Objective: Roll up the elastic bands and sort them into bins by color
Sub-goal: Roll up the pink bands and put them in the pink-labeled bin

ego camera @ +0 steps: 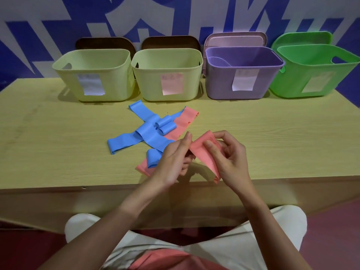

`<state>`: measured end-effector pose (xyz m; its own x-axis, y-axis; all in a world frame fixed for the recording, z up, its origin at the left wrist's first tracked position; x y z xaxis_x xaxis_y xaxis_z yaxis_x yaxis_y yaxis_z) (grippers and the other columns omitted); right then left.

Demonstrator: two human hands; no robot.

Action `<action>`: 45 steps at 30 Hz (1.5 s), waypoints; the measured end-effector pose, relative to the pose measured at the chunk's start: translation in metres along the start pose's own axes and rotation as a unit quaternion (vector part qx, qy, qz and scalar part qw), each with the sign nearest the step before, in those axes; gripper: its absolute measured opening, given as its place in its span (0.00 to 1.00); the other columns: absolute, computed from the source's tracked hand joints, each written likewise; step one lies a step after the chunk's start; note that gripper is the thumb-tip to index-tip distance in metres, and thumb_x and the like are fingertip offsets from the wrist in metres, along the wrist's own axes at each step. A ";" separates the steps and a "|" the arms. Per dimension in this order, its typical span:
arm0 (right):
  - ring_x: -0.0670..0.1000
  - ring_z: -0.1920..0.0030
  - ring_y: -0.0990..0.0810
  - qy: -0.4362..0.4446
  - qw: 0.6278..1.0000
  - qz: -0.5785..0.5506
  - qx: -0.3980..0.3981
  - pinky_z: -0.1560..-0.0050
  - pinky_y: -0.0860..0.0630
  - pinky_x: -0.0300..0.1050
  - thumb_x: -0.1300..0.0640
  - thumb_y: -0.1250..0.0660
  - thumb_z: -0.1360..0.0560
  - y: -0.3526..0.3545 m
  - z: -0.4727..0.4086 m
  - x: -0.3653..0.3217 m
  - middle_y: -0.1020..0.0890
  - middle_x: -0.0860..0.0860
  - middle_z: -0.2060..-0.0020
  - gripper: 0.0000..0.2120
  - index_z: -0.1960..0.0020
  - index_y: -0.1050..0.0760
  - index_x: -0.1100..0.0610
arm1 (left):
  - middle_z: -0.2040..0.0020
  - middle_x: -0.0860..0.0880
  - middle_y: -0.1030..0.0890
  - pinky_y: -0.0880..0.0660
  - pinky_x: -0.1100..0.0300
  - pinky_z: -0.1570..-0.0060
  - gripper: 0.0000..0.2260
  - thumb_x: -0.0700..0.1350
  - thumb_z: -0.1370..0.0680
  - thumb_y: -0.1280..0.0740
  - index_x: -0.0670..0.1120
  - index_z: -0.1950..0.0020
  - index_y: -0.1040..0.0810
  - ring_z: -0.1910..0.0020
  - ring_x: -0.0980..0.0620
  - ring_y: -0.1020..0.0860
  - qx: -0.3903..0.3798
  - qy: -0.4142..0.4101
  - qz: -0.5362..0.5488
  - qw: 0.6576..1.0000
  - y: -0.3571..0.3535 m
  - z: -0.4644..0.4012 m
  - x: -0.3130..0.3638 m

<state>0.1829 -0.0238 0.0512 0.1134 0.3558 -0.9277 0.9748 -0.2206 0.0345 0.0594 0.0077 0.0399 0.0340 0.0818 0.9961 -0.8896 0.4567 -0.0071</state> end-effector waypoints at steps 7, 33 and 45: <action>0.40 0.74 0.29 -0.017 1.000 0.012 -0.008 0.74 0.37 0.31 0.55 0.33 0.24 0.000 -0.001 0.006 0.22 0.44 0.72 0.07 0.49 0.25 0.57 | 0.75 0.58 0.36 0.41 0.63 0.73 0.17 0.54 0.18 0.46 0.46 0.64 0.35 0.76 0.60 0.38 0.032 -0.116 -0.161 0.980 0.005 0.001 0.004; 0.40 0.71 0.27 -0.027 0.999 -0.017 0.007 0.71 0.33 0.32 0.56 0.32 0.27 0.006 -0.003 0.006 0.20 0.45 0.70 0.10 0.50 0.24 0.60 | 0.71 0.51 0.34 0.35 0.50 0.67 0.15 0.56 0.19 0.48 0.52 0.63 0.39 0.71 0.53 0.35 0.028 -0.166 -0.315 0.934 0.002 0.007 0.012; 0.43 0.69 0.36 0.029 0.998 -0.015 -0.045 0.66 0.37 0.32 0.64 0.33 0.24 0.008 -0.014 -0.005 0.33 0.46 0.72 0.18 0.34 0.26 0.62 | 0.75 0.55 0.43 0.47 0.71 0.78 0.16 0.51 0.20 0.46 0.45 0.65 0.40 0.79 0.60 0.47 -0.076 0.017 0.151 0.986 -0.008 0.000 0.003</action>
<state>0.1926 -0.0141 0.0612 0.0921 0.4135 -0.9059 0.9909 -0.1276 0.0425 0.0662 0.0040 0.0430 -0.2038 0.2622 0.9432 -0.7836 0.5339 -0.3177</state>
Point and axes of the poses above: each hand's wrist, its own z-axis away from the middle knuckle, its own y-axis out of the back of the hand, x = y × z, the point moved 7 cm from there along -z, towards the middle knuckle
